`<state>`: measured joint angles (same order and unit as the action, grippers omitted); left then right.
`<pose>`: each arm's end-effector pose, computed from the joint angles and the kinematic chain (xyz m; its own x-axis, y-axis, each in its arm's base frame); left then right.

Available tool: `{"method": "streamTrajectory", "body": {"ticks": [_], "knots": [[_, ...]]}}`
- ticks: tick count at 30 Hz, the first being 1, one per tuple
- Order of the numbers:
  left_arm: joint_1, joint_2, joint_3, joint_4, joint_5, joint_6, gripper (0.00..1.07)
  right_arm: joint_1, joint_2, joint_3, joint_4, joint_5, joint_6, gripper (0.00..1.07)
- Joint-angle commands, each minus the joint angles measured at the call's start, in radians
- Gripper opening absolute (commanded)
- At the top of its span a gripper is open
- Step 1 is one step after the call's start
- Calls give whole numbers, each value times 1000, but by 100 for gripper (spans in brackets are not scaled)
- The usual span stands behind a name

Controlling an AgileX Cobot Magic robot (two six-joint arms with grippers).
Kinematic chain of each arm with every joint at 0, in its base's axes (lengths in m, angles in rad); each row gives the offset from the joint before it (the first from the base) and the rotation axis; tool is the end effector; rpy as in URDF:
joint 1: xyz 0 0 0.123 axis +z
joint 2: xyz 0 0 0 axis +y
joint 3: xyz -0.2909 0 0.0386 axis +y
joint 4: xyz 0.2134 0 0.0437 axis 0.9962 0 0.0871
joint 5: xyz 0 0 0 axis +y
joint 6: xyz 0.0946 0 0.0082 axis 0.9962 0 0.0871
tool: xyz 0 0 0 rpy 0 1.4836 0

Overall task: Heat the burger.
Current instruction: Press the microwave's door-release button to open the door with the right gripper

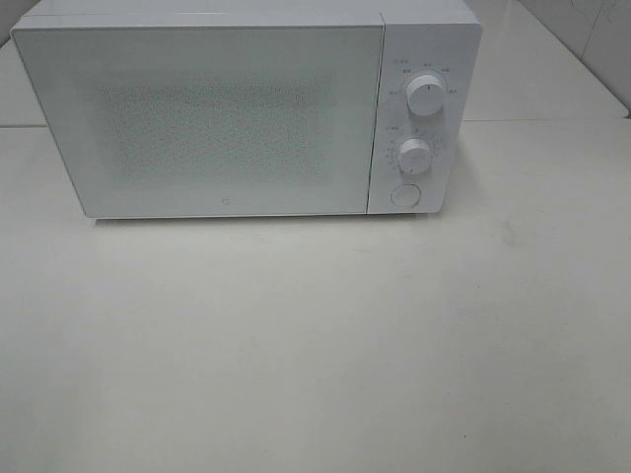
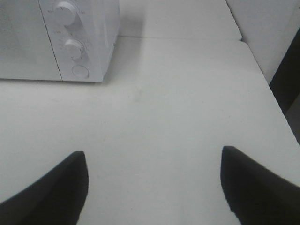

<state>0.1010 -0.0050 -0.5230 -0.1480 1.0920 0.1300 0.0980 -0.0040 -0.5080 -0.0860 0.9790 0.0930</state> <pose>-0.0435 -0.0169 0.2625 -0.4508 0.0155 -0.8925 0.0437 0.9990 -0.0048 -0.0376 -0.0105 0.2681 -0.3684 0.0088 -0.9296 -0.0151 0.9998 0.0155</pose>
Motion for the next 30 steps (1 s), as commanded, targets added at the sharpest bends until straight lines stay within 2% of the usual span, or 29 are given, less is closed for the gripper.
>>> {"method": "streamTrajectory", "body": {"ticks": [1,22,28,30], "knots": [[0,-18,1,-6,-14,0,98,-16,-26,10,4,15,-16,76],[0,-17,1,-1,-14,0,98,-15,-26,7,15,13,-28,76],[0,-17,1,-1,-14,0,98,-15,28,-36,20,-39,-27,76],[0,-17,1,-1,-14,0,98,-15,90,-36,21,-125,-27,76]]}}
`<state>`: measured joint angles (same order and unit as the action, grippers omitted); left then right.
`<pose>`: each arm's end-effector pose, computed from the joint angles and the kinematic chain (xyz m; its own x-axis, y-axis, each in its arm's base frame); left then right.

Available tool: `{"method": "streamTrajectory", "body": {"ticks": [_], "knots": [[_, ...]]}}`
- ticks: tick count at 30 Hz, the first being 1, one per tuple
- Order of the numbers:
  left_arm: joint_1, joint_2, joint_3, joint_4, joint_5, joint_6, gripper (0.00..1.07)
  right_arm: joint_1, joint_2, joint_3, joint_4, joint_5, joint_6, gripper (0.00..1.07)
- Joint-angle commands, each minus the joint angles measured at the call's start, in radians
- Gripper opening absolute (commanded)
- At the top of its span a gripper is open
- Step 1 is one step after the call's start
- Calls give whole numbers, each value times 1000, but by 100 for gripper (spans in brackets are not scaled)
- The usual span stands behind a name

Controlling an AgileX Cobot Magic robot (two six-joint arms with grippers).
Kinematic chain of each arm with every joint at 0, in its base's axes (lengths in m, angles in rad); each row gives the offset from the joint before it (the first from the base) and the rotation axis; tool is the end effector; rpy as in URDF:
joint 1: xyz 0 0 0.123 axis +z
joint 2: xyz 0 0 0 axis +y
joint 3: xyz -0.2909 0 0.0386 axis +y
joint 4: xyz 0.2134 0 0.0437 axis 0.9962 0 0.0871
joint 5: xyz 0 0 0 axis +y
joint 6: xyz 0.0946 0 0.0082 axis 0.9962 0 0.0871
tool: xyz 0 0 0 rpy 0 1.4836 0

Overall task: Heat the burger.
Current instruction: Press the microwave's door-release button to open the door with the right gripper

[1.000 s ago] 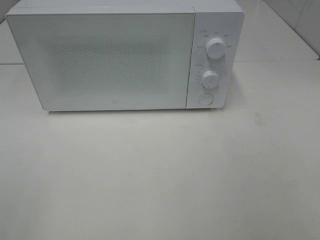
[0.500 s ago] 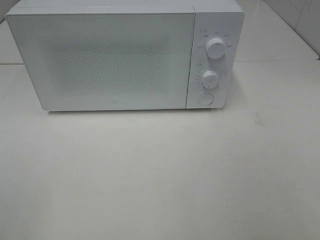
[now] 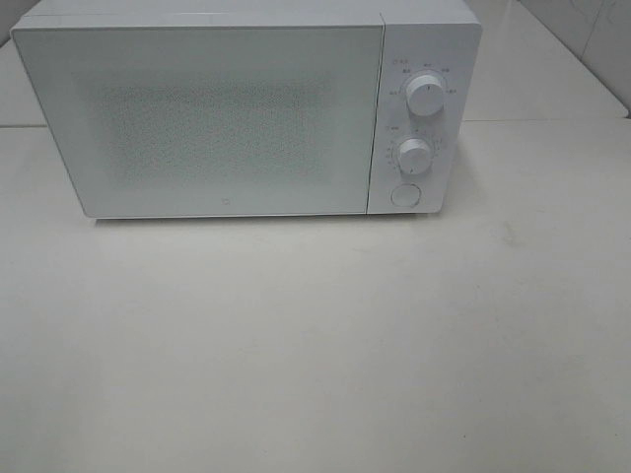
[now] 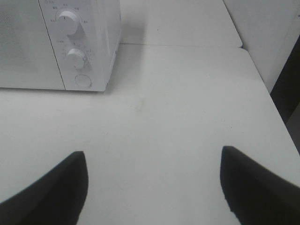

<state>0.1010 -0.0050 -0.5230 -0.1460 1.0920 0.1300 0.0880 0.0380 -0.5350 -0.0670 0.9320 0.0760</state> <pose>-0.0435 -0.0167 0.2625 -0.4509 0.0164 -0.8924 0.0426 0.9991 -0.0031 -0.0327 -0.0080 0.2805 -0.3396 0.0061 -0.9405 -0.0252 0.9996 0.0156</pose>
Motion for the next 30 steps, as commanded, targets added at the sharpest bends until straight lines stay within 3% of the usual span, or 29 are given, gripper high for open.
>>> {"method": "streamTrajectory", "body": {"ticks": [1,30], "knots": [[0,-17,1,-3,-14,0,98,-5,48,-9,2,-78,-10,76],[0,-17,1,-3,-14,0,98,-5,780,-3,5,-808,5,76]]}}
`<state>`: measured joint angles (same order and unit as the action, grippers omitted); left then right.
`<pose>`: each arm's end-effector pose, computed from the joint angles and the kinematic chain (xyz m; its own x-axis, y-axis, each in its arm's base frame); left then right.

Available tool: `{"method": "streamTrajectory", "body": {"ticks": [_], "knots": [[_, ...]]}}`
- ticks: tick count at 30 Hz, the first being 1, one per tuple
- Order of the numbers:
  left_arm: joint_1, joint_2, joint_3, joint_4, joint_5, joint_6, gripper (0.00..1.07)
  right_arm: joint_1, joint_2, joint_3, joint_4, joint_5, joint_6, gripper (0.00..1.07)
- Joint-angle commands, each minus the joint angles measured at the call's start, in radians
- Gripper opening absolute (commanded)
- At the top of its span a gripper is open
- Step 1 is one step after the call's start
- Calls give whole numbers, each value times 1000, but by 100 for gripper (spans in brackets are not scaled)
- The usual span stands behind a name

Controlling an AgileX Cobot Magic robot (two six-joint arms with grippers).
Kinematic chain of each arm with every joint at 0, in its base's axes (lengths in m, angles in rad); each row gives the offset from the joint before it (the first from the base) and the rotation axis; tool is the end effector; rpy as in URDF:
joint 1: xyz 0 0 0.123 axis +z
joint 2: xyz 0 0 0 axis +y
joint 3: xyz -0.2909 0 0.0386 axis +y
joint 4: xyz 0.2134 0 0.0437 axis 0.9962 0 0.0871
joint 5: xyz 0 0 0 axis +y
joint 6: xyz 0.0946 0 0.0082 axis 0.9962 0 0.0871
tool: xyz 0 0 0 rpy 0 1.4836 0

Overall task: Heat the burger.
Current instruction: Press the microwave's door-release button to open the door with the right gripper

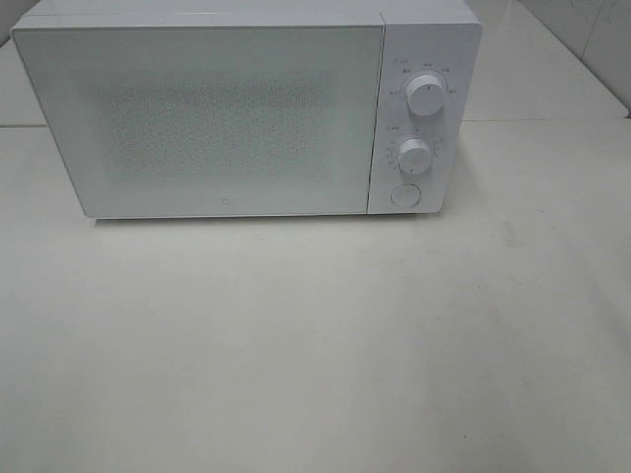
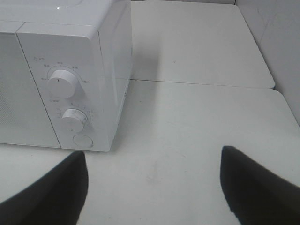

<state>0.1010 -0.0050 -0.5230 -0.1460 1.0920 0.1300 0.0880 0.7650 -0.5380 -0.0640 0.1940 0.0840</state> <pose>-0.0435 -0.0167 0.2625 -0.4509 0.0164 -0.8924 0.0426 0.9991 -0.0031 0.1240 0.0098 0.3157 -0.3276 -0.0076 -0.9448 -0.0693 0.9975 0.0160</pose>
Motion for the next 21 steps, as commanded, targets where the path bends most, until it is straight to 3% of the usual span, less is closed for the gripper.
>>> {"method": "streamTrajectory", "body": {"ticks": [1,12,21], "knots": [[0,-17,1,-3,-14,0,98,-5,77,0,2,-93,-3,76],[0,-17,1,-3,-14,0,98,-5,291,94,6,-573,-3,76],[0,-17,1,-3,-14,0,98,-4,488,192,171,-984,-128,76]]}}
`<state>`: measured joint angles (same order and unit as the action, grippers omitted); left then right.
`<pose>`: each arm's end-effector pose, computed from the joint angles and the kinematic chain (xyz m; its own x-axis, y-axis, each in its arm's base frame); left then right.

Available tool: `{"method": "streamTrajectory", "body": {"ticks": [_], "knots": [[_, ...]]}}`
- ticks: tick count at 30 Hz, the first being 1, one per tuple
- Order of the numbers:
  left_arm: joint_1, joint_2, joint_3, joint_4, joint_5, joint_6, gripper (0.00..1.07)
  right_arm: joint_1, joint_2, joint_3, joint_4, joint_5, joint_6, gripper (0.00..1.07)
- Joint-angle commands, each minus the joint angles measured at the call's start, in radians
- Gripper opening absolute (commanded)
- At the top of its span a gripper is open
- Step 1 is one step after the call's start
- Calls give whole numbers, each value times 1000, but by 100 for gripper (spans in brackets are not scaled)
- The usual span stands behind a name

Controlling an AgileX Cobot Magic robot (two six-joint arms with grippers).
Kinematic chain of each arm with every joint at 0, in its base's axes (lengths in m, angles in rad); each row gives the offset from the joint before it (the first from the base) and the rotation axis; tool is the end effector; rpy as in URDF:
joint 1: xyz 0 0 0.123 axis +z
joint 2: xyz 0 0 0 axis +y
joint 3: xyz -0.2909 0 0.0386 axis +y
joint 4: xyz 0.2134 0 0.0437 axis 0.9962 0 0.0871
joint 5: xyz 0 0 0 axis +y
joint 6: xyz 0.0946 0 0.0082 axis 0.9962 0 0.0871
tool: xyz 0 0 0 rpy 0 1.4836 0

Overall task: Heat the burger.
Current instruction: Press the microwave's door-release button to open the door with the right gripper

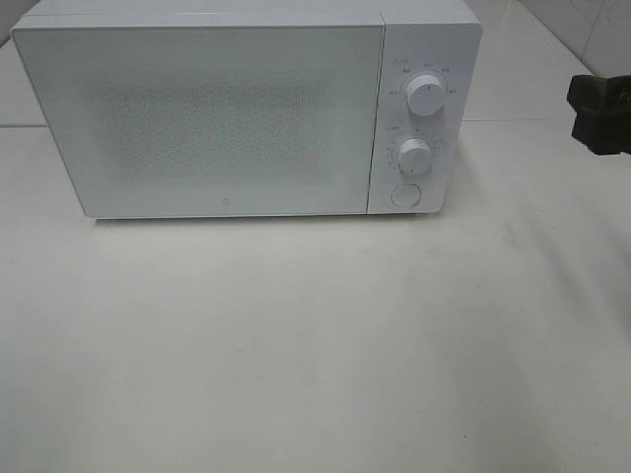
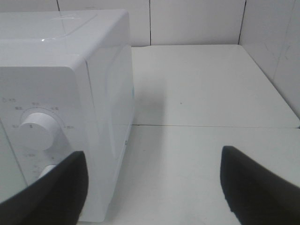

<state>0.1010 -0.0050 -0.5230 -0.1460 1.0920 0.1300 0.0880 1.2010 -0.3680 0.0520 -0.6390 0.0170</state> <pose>-0.0435 -0.0167 0.2625 -0.4509 0.0164 -0.8924 0.0426 0.9991 -0.0031 0.2006 0.0147 0.2694 -0.1100 0.0492 -0.9927 -0.0508 0.9972 0.0551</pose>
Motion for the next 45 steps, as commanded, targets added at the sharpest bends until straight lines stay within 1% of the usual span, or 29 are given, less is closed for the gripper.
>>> {"method": "streamTrajectory", "body": {"ticks": [1,2,4,13,14,16,17,18,19,20,21,22,23,25,26,27,28,29,30,32,33,34,35,36,37,39,40,44,45], "knots": [[0,-17,1,-3,-14,0,98,-1,91,36,90,-231,-84,76],[0,-17,1,-3,-14,0,98,-1,91,36,90,-231,-84,76],[0,-17,1,-3,-14,0,98,-1,136,49,124,-299,-94,76],[0,-17,1,-3,-14,0,98,-1,223,99,150,-420,-94,76],[0,-17,1,-3,-14,0,98,2,245,116,170,-466,-94,76],[0,-17,1,-3,-14,0,98,11,256,123,188,-480,-95,76],[0,-17,1,-3,-14,0,98,41,273,132,238,-510,-107,76],[0,-17,1,-3,-14,0,98,41,273,132,238,-510,-107,76],[0,-17,1,-3,-14,0,98,84,295,135,297,-528,-131,76],[0,-17,1,-3,-14,0,98,84,295,135,297,-528,-131,76],[0,-17,1,-3,-14,0,98,109,305,135,319,-536,-140,76],[0,-17,1,-3,-14,0,98,155,332,135,364,-563,-150,76],[0,-17,1,-3,-14,0,98,155,332,135,364,-563,-150,76],[0,-17,1,-3,-14,0,98,223,378,135,426,-601,-152,76],[0,-17,1,-3,-14,0,98,245,392,135,443,-613,-152,76],[0,-17,1,-3,-14,0,98,245,392,135,443,-613,-152,76],[0,-17,1,-3,-14,0,98,285,415,131,478,-628,-151,76],[0,-17,1,-3,-14,0,98,305,426,130,490,-631,-151,76],[0,-17,1,-3,-14,0,98,305,426,130,490,-631,-151,76],[0,-17,1,-3,-14,0,98,358,452,130,527,-654,-151,76],[0,-17,1,-3,-14,0,98,358,452,130,527,-654,-151,76],[0,-17,1,-3,-14,0,98,400,458,130,570,-659,-151,76],[0,-17,1,-3,-14,0,98,421,459,130,592,-662,-151,76],[0,-17,1,-3,-14,0,98,421,459,130,592,-662,-151,76],[0,-17,1,-3,-14,0,98,454,465,130,625,-675,-151,75],[0,-17,1,-3,-14,0,98,472,468,128,643,-682,-151,75],[0,-17,1,-3,-14,0,98,499,476,116,667,-678,-157,75],[0,-17,1,-3,-14,0,98,547,514,80,672,-677,-163,75],[0,-17,1,-3,-14,0,98,547,514,80,672,-677,-163,75]]}}
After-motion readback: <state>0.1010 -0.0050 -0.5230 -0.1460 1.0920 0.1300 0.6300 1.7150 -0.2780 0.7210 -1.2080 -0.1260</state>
